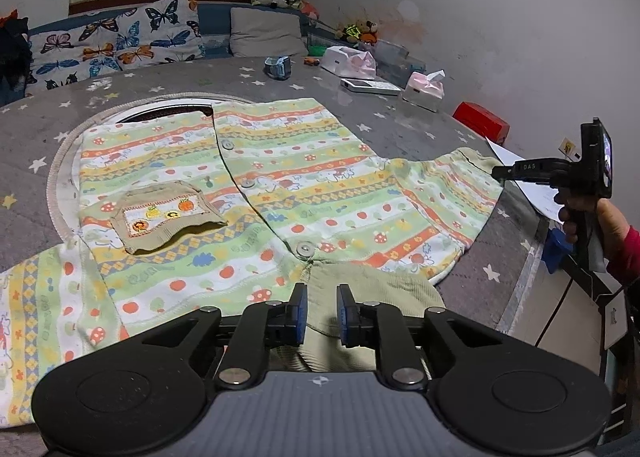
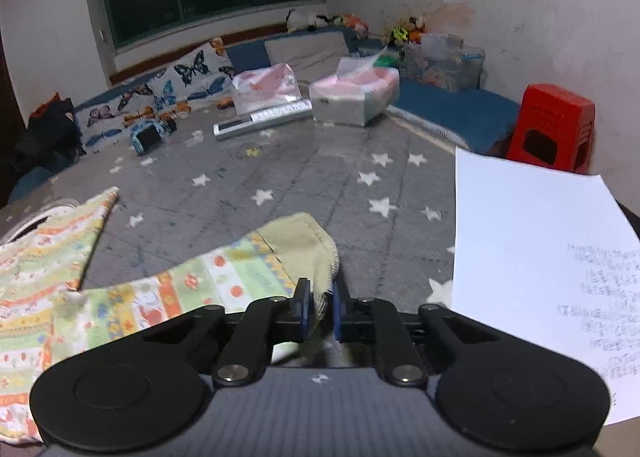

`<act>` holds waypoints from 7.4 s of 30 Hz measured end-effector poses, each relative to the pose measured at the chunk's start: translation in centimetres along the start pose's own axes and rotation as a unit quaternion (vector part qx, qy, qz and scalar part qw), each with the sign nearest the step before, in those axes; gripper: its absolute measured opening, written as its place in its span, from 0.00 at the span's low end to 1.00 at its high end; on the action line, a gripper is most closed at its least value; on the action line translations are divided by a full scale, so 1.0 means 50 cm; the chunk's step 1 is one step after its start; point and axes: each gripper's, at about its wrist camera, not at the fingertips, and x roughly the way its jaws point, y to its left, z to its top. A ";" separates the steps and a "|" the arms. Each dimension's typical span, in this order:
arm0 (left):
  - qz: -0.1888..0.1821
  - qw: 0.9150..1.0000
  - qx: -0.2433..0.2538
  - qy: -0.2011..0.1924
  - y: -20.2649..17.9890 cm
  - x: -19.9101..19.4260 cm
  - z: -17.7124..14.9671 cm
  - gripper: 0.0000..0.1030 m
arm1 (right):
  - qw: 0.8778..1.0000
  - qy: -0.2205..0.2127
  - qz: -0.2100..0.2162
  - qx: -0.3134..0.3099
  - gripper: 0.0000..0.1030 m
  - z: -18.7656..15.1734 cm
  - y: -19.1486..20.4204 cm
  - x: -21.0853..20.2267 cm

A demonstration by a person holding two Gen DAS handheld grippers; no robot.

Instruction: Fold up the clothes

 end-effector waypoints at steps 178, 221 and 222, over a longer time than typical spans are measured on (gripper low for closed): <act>0.004 0.972 -0.155 -0.177 0.016 -0.122 0.125 0.04 | 0.945 0.043 0.248 -0.207 0.54 -0.095 0.423 -0.081; 0.215 0.970 -0.101 -0.044 0.136 -0.127 0.039 0.17 | 0.959 0.010 0.216 -0.183 0.03 -0.061 0.463 -0.043; 0.204 0.972 -0.109 -0.043 0.140 -0.125 0.041 0.17 | 0.960 0.007 0.206 -0.190 0.03 -0.061 0.466 -0.042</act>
